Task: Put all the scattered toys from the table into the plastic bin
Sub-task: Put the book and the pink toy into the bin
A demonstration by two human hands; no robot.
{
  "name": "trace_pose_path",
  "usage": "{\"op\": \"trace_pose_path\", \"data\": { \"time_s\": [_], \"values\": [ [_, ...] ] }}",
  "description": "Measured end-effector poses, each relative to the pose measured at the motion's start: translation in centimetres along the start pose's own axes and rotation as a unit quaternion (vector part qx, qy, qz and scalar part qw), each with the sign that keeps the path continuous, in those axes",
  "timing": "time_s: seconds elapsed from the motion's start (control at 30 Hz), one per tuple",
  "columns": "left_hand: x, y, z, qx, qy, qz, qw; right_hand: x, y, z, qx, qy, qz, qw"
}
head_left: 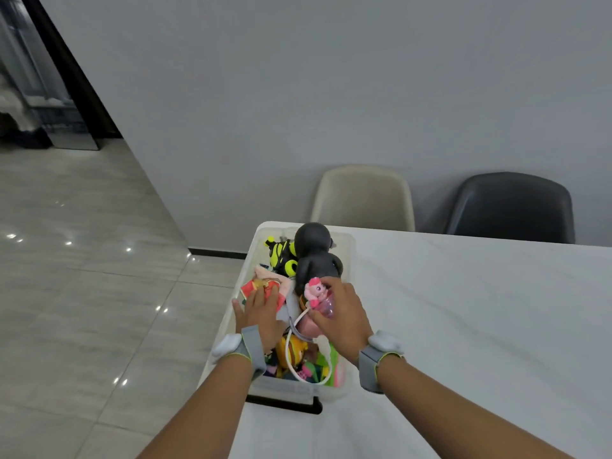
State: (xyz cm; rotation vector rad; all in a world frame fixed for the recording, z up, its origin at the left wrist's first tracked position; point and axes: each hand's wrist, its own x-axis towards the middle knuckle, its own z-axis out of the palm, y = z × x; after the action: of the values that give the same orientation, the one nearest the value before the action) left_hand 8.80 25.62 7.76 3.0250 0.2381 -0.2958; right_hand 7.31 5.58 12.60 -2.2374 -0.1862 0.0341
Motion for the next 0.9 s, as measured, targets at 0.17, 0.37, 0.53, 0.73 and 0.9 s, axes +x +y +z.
{"op": "trace_pose_path", "data": {
  "time_s": [0.17,0.37,0.53,0.73,0.9],
  "values": [
    [-0.6,-0.5,-2.0,-0.063,0.063,0.016,0.996,-1.2,0.5,4.7,-0.183,-0.034,-0.002,0.982],
    [-1.7,0.1,-2.9,-0.090,0.110,0.045,0.989,-1.3,1.9,6.6,-0.324,-0.035,-0.023,0.945],
    [-2.0,2.0,-4.0,-0.149,0.174,0.057,0.972,1.5,0.6,3.8,-0.300,-0.048,0.053,0.951],
    [-1.9,6.7,-6.1,-0.232,0.219,0.123,0.940,2.0,1.5,-1.1,-0.089,-0.060,0.056,0.993],
    [-2.3,13.9,-7.0,-0.288,0.222,0.174,0.915,0.7,4.2,-6.4,-0.013,0.011,0.066,0.998]
  ]
}}
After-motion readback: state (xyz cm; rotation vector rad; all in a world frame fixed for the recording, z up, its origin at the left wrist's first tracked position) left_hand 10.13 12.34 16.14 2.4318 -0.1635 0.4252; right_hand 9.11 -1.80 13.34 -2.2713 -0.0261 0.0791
